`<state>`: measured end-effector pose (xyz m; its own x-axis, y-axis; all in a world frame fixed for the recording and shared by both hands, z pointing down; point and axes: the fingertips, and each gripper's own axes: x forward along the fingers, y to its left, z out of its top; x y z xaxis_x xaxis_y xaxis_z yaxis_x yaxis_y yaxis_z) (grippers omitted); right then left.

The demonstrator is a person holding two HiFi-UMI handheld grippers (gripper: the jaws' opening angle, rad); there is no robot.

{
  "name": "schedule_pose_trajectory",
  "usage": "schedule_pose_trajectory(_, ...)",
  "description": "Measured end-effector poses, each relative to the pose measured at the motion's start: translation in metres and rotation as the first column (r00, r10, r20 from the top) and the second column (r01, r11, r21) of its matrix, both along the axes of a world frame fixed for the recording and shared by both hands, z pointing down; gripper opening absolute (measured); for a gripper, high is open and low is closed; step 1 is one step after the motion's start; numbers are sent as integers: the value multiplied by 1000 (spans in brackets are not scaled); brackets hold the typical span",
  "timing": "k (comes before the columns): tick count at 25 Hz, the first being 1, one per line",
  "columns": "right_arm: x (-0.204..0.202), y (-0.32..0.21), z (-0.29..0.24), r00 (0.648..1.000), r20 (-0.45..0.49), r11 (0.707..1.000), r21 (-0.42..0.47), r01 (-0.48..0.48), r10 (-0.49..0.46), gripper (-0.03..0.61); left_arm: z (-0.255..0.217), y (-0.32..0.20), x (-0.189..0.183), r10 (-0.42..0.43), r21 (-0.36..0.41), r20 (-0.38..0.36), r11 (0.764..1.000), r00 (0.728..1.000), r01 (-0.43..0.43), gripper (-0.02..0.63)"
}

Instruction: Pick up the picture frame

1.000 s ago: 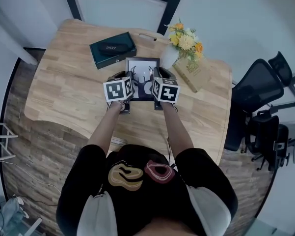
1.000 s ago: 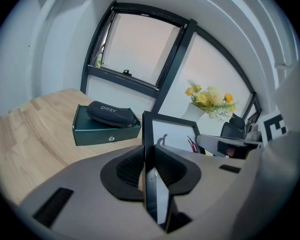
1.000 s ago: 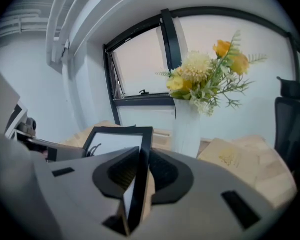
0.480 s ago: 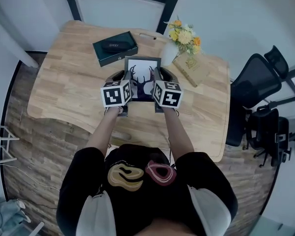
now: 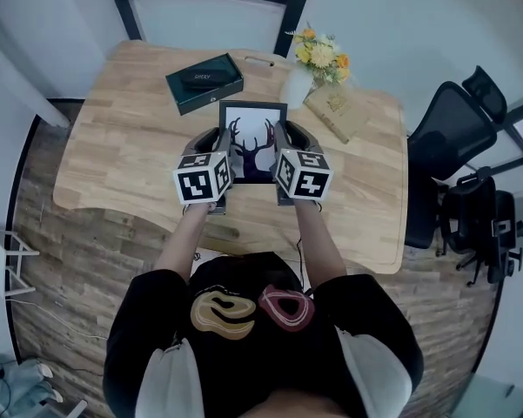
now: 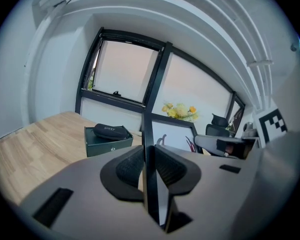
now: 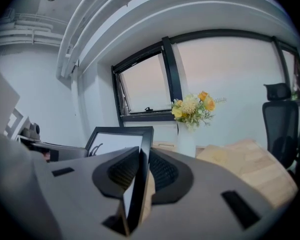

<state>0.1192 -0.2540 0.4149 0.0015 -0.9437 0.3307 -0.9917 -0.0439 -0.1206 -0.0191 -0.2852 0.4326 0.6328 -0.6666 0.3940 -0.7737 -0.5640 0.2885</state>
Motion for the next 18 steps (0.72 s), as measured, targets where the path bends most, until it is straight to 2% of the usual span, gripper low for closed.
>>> schedule_pose_trajectory(5, -4, 22, -14, 1000, -16, 999, 39, -1, 2, 72, -11, 19, -4, 22, 16, -31, 1000, 999, -21, 78)
schedule_pose_trajectory(15, -7, 54, -41, 1000, -17, 994, 108, -19, 21, 72, -39, 48, -5, 56, 123, -36, 991, 998, -51, 80)
schedule_pose_trajectory(18, -10, 61, -47, 999, -25, 992, 126, -19, 22, 72, -44, 53, -8, 65, 123, -56, 991, 996, -58, 80)
